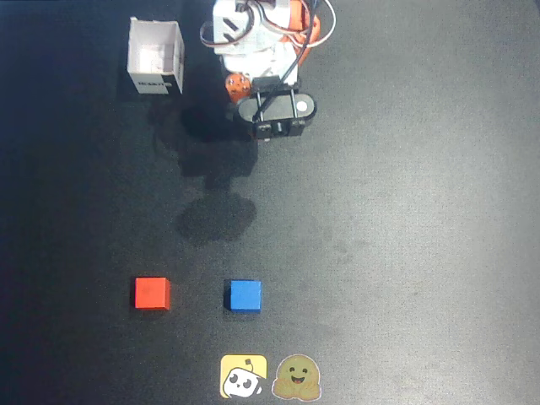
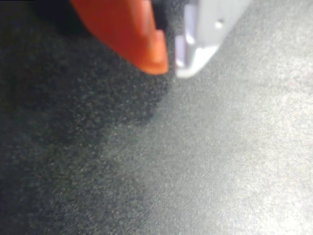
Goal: Put the red cube on top of the blue cube.
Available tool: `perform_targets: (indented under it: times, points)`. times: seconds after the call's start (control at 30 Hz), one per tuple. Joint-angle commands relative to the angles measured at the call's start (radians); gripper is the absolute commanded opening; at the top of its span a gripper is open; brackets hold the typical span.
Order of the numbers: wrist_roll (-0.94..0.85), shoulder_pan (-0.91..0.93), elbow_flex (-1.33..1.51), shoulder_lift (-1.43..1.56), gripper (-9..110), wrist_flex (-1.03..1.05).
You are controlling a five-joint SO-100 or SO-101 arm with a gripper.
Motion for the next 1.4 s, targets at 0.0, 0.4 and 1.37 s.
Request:
perform_targets:
  times: [0.0,0.4,1.37]
  points:
    - [-0.002,0.003,-0.005,0.011,0,0.002]
    - [-0.002,0.005,-0.005,0.011,0,0.002]
    - [-0.015,0.005,-0.005,0.011,0,0.0]
